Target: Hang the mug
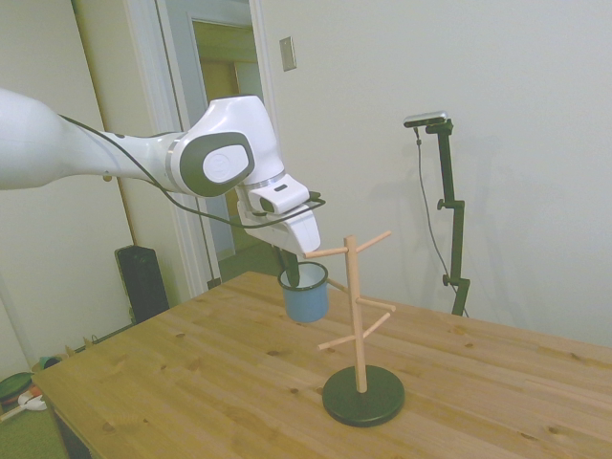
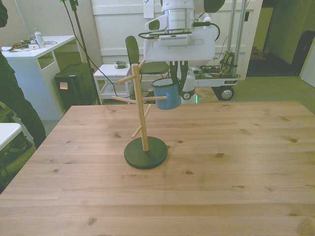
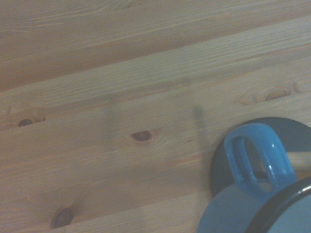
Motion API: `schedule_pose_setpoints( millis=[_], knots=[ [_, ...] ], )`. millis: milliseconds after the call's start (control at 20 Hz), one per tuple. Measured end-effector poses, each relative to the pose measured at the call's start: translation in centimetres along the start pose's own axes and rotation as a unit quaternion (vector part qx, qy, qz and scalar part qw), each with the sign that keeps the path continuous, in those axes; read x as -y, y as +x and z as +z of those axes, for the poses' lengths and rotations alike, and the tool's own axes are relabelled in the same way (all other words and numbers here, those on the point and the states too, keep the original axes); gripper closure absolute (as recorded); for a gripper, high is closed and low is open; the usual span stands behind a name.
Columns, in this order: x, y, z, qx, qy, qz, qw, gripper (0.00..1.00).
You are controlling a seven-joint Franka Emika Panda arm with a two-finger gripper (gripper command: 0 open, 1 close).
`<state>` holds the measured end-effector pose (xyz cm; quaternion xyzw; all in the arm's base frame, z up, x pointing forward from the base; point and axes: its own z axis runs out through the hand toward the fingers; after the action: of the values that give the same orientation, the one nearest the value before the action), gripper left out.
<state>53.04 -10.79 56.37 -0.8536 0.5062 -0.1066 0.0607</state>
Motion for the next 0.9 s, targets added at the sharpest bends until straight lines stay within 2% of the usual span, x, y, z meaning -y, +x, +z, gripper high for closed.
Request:
schedule_pose_setpoints(
  millis=[350, 900],
  knots=[
    [0.46, 0.10, -0.07, 0.001, 0.004, 0.012, 0.9999, 1.00],
    [0.26, 0.39, -0.58, -0.027, -0.037, 0.074, 0.9962, 1.00]
  ],
)
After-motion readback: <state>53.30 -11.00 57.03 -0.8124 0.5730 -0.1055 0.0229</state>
